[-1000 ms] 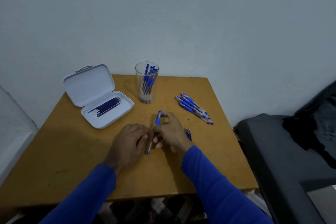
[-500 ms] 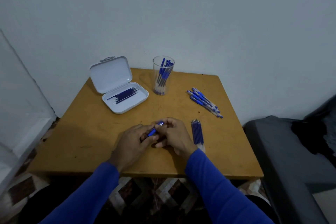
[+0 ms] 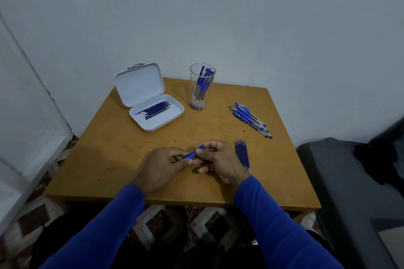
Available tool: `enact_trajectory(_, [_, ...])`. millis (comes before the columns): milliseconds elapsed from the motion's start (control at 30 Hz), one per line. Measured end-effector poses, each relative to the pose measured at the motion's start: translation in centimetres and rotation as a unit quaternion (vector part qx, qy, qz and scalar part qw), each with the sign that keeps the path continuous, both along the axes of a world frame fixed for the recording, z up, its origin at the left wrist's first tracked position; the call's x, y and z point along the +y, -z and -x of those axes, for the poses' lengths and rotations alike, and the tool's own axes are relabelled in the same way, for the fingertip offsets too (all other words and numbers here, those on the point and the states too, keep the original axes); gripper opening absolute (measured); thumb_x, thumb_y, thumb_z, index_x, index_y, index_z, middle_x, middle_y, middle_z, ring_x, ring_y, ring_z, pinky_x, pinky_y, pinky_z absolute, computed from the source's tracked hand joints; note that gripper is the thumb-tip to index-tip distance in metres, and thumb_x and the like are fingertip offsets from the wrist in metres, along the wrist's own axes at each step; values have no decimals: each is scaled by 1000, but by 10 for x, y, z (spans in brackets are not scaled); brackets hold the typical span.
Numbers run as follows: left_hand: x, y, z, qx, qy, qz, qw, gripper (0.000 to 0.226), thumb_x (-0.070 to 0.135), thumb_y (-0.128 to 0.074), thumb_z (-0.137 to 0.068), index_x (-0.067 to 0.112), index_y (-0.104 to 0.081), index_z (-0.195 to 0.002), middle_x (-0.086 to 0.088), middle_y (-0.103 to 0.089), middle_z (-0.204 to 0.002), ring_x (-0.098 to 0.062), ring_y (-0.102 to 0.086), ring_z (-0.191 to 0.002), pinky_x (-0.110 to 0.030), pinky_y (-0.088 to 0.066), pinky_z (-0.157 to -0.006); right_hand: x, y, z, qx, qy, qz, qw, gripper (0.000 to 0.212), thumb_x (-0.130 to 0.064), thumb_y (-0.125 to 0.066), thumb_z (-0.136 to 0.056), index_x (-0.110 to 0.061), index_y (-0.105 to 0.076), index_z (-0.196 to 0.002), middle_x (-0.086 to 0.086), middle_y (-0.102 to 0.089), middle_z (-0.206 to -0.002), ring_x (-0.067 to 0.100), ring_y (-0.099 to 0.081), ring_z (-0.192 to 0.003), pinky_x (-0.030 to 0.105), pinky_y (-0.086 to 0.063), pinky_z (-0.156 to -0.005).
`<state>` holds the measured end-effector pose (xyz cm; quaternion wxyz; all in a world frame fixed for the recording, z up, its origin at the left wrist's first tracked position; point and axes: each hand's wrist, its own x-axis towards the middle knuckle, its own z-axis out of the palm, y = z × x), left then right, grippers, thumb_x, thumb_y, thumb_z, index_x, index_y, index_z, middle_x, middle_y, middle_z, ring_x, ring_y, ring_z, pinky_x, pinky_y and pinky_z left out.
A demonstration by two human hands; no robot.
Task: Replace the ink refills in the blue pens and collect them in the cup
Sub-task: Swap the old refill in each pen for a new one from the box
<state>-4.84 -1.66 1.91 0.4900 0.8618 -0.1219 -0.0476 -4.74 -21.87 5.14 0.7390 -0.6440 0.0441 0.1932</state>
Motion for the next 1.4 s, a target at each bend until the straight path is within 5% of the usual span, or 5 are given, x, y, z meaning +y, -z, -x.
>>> enact_trajectory(300, [0,-1,2,16,4,19,1000,7,27,-72,-93,25,-78,-90,6,-73,-73,-2,-62,-66,-16,-48,-64,0,6,2,-10,-17,-12,1000,16,-3,-59,-99,3,-63,-112,24,-75,-96,24,-75,-78,27,-61,-59])
enact_trajectory(867, [7,3,-8,10,47,-5,999,12,26,-69,-95,28,-79,-101,7,-73,-78,-9,-66,-72,-30,-55,-70,-3,6,3,-10,-16,-42,999,15,-4,-49,-104,3,-56,-116,27,-73,-96,27,-76,-80,30,-62,-59])
enact_trajectory(1167, [1,1,-3,-5,10,-15,1000,7,30,-70,-94,35,-75,-96,13,-72,-73,-2,-63,-69,-13,-45,-63,0,6,2,-13,57,-27,998,17,-12,-49,-106,0,-54,-118,24,-72,-101,27,-74,-80,33,-61,-53])
enact_trajectory(1267, [-2,0,0,-19,-8,-10,1000,8,31,-72,-92,38,-73,-92,20,-71,-75,-2,-63,-72,-12,-46,-64,0,8,1,-17,126,37,991,15,-16,-55,-104,-6,-62,-113,17,-68,-86,18,-63,-58,28,-53,-48])
enact_trajectory(1400, [-3,-1,2,-53,-15,-18,998,10,29,-73,-91,35,-75,-99,21,-69,-81,-2,-62,-80,-14,-47,-68,9,10,-2,-84,146,250,954,6,-22,-65,-99,-22,-66,-105,2,-70,-82,6,-58,-50,21,-44,-44])
